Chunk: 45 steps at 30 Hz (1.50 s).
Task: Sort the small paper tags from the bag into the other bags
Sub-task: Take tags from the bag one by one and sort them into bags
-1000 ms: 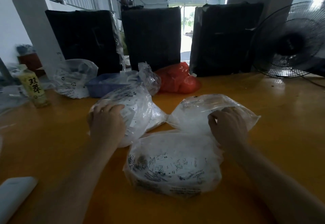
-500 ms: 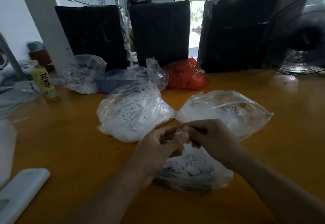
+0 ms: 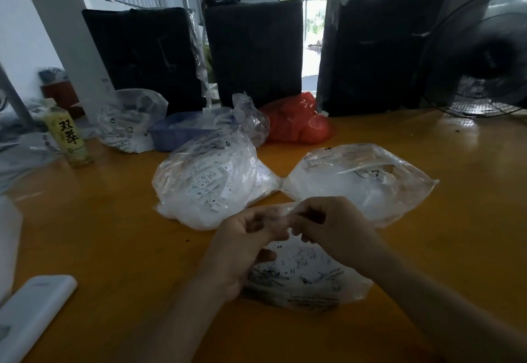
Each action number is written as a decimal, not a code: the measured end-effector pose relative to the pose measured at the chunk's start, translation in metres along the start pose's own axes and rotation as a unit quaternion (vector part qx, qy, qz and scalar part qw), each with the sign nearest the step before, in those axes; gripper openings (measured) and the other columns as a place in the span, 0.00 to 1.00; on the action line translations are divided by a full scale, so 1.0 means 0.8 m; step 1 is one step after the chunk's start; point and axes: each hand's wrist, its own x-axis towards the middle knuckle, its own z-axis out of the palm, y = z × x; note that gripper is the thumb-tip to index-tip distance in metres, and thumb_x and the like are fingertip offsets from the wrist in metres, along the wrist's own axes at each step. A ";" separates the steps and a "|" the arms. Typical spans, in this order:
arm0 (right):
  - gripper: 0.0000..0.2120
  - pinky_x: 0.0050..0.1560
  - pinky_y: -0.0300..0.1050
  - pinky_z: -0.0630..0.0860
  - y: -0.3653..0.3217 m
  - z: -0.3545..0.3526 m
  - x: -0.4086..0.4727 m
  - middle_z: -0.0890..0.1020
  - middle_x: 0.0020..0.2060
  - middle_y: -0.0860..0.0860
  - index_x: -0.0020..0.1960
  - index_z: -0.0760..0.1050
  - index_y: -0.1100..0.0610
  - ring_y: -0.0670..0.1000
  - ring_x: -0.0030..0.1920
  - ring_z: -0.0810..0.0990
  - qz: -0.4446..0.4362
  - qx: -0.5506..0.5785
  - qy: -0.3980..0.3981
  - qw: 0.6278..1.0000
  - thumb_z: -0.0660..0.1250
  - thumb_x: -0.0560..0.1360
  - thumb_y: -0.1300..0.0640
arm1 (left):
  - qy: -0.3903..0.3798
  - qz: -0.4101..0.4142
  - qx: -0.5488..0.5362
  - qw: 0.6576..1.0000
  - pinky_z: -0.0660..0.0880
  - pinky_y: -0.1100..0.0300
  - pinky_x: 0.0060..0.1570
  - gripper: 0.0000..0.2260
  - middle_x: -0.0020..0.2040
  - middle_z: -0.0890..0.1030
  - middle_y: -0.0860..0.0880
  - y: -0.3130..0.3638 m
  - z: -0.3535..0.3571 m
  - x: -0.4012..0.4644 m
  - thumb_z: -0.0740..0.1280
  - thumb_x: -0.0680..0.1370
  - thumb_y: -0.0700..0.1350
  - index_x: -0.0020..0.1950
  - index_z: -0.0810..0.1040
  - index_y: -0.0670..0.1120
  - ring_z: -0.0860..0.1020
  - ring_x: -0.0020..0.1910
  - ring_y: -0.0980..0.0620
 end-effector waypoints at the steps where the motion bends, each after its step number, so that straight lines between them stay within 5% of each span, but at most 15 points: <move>1: 0.04 0.40 0.43 0.83 0.000 0.002 0.000 0.85 0.37 0.40 0.46 0.82 0.44 0.42 0.36 0.84 -0.001 -0.007 0.010 1.000 0.70 0.79 0.47 | 0.010 0.002 -0.005 1.000 0.78 0.65 0.34 0.13 0.50 0.88 0.47 -0.001 -0.001 0.001 0.79 0.71 0.48 0.54 0.87 0.47 0.87 0.49 0.51; 4: 0.06 0.42 0.39 0.81 0.004 0.004 0.001 0.84 0.40 0.40 0.52 0.79 0.44 0.38 0.39 0.82 0.005 -0.037 0.016 0.999 0.66 0.80 0.43 | 0.050 0.000 -0.106 0.993 0.80 0.66 0.35 0.10 0.49 0.88 0.43 -0.002 -0.003 0.005 0.77 0.70 0.40 0.50 0.85 0.41 0.88 0.48 0.48; 10: 0.25 0.52 0.35 0.63 0.014 0.012 -0.002 0.69 0.59 0.40 0.71 0.72 0.37 0.39 0.54 0.65 -0.084 -0.292 -0.182 0.935 0.69 0.75 0.36 | 0.030 0.009 -0.246 0.969 0.83 0.63 0.41 0.14 0.51 0.87 0.35 -0.006 -0.009 0.009 0.75 0.68 0.35 0.52 0.81 0.37 0.88 0.49 0.41; 14: 0.18 0.55 0.40 0.68 0.012 0.009 -0.002 0.71 0.57 0.42 0.64 0.78 0.39 0.43 0.56 0.70 -0.084 -0.289 -0.158 0.941 0.69 0.76 0.38 | 0.032 0.012 -0.247 0.968 0.83 0.62 0.43 0.13 0.50 0.86 0.33 -0.009 -0.007 0.012 0.77 0.68 0.39 0.51 0.86 0.37 0.87 0.49 0.41; 18: 0.10 0.47 0.39 0.70 0.008 -0.005 0.000 0.75 0.46 0.40 0.56 0.82 0.42 0.41 0.45 0.74 -0.089 -0.283 -0.130 0.946 0.68 0.78 0.41 | 0.031 0.016 -0.223 0.974 0.83 0.62 0.41 0.12 0.51 0.86 0.34 -0.011 -0.007 0.011 0.76 0.70 0.39 0.53 0.86 0.37 0.88 0.49 0.43; 25: 0.21 0.43 0.29 0.58 0.010 0.010 -0.004 0.69 0.45 0.38 0.68 0.75 0.38 0.40 0.47 0.66 -0.123 -0.305 -0.189 0.925 0.66 0.77 0.36 | 0.041 0.011 -0.250 0.967 0.83 0.64 0.42 0.17 0.53 0.86 0.35 -0.011 -0.005 0.012 0.75 0.70 0.37 0.58 0.82 0.35 0.87 0.53 0.41; 35: 0.17 0.48 0.38 0.68 0.010 -0.006 0.000 0.74 0.45 0.39 0.63 0.80 0.42 0.39 0.45 0.70 -0.097 -0.310 -0.181 0.928 0.68 0.77 0.39 | 0.027 0.013 -0.245 0.969 0.83 0.63 0.44 0.11 0.53 0.86 0.36 -0.011 -0.004 0.010 0.75 0.70 0.39 0.51 0.88 0.38 0.87 0.53 0.41; 38: 0.14 0.41 0.28 0.71 0.004 -0.013 -0.003 0.82 0.41 0.38 0.57 0.83 0.41 0.37 0.38 0.77 -0.092 -0.255 -0.148 0.951 0.66 0.77 0.37 | 0.019 0.004 -0.249 0.968 0.83 0.64 0.44 0.09 0.54 0.87 0.37 -0.009 -0.004 0.009 0.75 0.70 0.38 0.49 0.88 0.39 0.87 0.53 0.42; 41: 0.11 0.25 0.29 0.68 0.003 -0.024 -0.003 0.82 0.28 0.38 0.52 0.82 0.39 0.41 0.22 0.76 -0.036 -0.088 -0.019 0.995 0.67 0.75 0.37 | 0.018 0.001 -0.256 0.967 0.83 0.62 0.46 0.10 0.54 0.86 0.36 -0.007 -0.003 0.009 0.75 0.70 0.38 0.50 0.88 0.38 0.87 0.52 0.42; 45: 0.16 0.36 0.42 0.79 -0.002 -0.030 -0.002 0.87 0.37 0.43 0.54 0.83 0.43 0.45 0.33 0.85 0.024 0.068 -0.006 0.997 0.65 0.75 0.35 | 0.018 0.004 -0.249 0.968 0.84 0.59 0.48 0.15 0.54 0.86 0.35 -0.006 0.000 0.007 0.76 0.71 0.41 0.55 0.86 0.37 0.87 0.54 0.40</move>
